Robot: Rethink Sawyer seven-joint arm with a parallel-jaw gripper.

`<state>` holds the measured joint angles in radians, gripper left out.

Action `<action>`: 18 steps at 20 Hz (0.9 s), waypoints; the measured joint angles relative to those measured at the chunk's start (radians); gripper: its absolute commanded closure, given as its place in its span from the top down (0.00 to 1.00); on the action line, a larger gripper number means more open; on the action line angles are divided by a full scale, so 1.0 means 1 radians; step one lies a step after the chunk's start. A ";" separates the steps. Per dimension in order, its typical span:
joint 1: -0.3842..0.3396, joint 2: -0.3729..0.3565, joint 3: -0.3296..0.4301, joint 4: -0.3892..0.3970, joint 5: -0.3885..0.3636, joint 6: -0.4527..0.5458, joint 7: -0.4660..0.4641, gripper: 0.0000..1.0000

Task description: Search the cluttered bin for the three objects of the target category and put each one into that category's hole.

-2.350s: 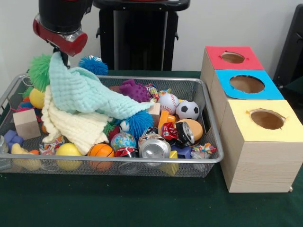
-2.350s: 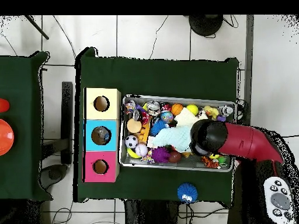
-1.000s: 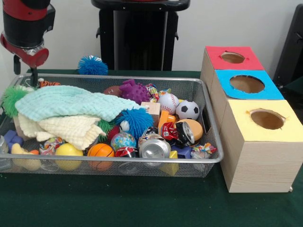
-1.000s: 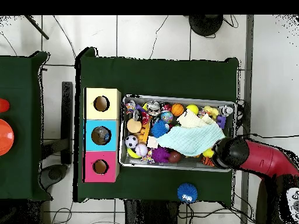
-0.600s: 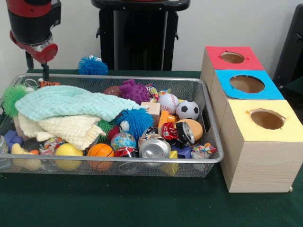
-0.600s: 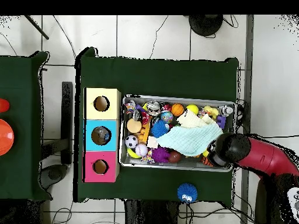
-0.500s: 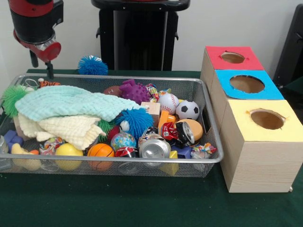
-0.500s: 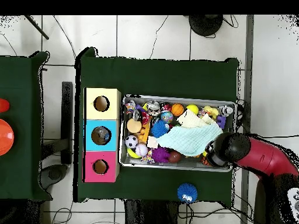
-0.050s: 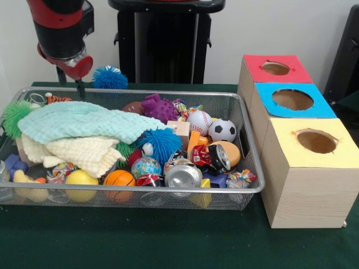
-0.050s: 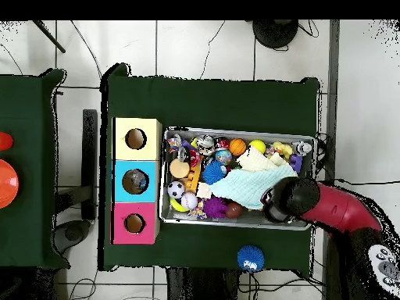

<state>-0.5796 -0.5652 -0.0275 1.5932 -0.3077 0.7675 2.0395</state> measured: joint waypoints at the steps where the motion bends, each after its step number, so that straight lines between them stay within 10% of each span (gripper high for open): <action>1: 0.006 0.008 0.001 0.001 0.000 -0.013 0.000 1.00; 18: 0.117 0.094 0.002 0.001 0.038 -0.052 0.000 1.00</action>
<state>-0.4630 -0.4709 -0.0252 1.5944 -0.2695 0.7157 2.0395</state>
